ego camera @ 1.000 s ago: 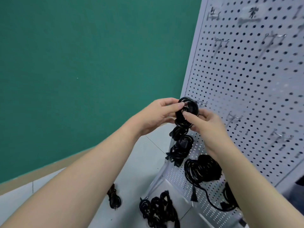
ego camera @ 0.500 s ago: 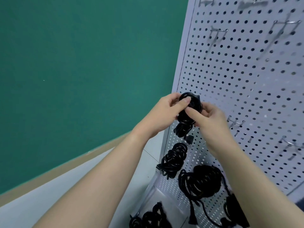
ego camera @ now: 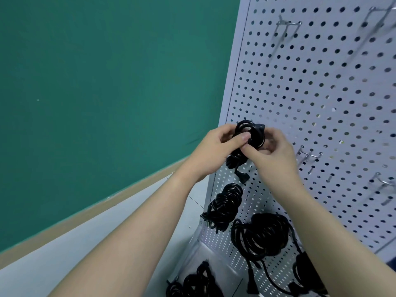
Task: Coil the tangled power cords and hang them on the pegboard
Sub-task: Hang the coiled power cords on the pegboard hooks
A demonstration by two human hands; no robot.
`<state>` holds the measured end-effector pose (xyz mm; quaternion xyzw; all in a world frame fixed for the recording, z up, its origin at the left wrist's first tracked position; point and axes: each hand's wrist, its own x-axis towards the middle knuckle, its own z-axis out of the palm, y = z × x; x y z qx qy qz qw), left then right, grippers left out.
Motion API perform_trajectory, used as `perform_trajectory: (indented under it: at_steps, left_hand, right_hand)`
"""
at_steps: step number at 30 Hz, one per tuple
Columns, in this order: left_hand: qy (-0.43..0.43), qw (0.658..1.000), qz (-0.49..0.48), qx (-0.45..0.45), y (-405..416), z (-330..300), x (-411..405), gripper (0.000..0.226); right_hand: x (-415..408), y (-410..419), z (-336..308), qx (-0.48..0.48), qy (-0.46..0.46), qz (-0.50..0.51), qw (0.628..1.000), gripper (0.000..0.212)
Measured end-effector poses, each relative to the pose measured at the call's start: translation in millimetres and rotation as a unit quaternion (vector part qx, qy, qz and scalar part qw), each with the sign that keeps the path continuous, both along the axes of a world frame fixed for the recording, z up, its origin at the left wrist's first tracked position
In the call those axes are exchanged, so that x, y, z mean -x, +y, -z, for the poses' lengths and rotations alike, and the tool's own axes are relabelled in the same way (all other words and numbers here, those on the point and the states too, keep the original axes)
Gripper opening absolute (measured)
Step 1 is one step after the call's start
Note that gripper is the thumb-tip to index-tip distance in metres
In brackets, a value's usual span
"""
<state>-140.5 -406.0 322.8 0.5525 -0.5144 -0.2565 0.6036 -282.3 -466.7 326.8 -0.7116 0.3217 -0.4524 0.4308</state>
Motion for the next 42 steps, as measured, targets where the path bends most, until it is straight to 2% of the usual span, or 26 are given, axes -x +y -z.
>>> perform_trajectory:
  at_steps: [6,10,13,15,18,22,26,29,33,36,38,40,42]
  left_hand:
    - [-0.059,0.997,-0.04,-0.026,19.7,12.2,-0.8,0.038]
    - [-0.066,0.994,-0.079,-0.047,37.6,17.1,-0.4,0.045]
    - [-0.055,0.993,-0.094,-0.053,57.9,16.0,-0.3,0.041]
    - [-0.055,0.991,-0.108,-0.059,76.4,17.2,-3.7,0.039]
    - [-0.042,0.986,-0.141,-0.078,115.0,30.9,-17.7,0.037]
    - [0.019,0.966,-0.221,-0.134,184.4,85.6,-44.1,0.035]
    - [0.095,0.925,-0.29,-0.229,261.0,165.7,-59.6,0.034]
    - [0.16,0.884,-0.314,-0.307,315.9,232.5,-58.4,0.034]
    - [0.224,0.814,-0.294,-0.449,375.6,328.2,-33.9,0.031]
    - [0.229,0.764,-0.277,-0.536,399.6,384.4,-11.3,0.02]
    - [0.224,0.737,-0.307,-0.56,402.7,409.9,-2.6,0.026]
    - [0.212,0.725,-0.352,-0.552,398.8,423.7,3.6,0.04]
    - [0.211,0.712,-0.348,-0.572,395.7,426.8,10.3,0.061]
  right_hand:
    - [10.5,6.0,2.7,0.027,0.027,0.028,0.999,0.044]
    - [18.2,16.1,-0.7,0.035,0.032,0.091,0.995,0.056]
    - [19.1,35.9,-5.2,0.052,-0.002,0.123,0.991,0.048]
    - [15.4,55.4,-6.3,0.05,-0.019,0.096,0.994,0.039]
    - [-0.9,84.0,2.3,0.032,-0.007,0.0,0.999,0.027]
    - [-38.3,122.3,40.6,-0.006,0.079,-0.142,0.987,0.019]
    - [-70.3,154.9,119.4,-0.067,0.227,-0.279,0.931,0.017]
    - [-72.9,187.8,214.2,-0.192,0.285,-0.292,0.893,0.016]
    - [-56.2,248.0,342.3,-0.319,0.417,-0.318,0.79,0.027]
    - [-46.1,287.6,399.4,-0.32,0.476,-0.374,0.728,0.031]
    - [-45.2,306.7,420.2,-0.302,0.482,-0.409,0.714,0.028]
    - [-46.2,321.9,430.4,-0.301,0.474,-0.432,0.706,0.009]
    - [-47.1,332.9,439.3,-0.326,0.457,-0.441,0.7,0.02]
